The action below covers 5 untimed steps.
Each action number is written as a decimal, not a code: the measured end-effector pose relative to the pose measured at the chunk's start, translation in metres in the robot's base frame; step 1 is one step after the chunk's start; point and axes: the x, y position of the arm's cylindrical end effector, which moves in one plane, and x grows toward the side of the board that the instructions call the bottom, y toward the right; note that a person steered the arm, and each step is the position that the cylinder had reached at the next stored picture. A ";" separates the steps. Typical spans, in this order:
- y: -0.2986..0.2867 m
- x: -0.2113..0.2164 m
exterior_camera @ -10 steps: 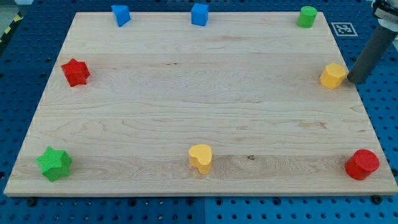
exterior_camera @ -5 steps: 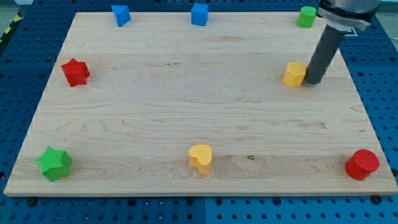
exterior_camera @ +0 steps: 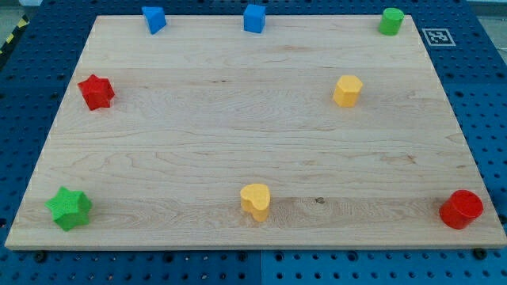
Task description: Place the yellow hexagon and red circle in a vertical line
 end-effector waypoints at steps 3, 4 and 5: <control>-0.029 0.057; -0.055 0.058; -0.065 0.059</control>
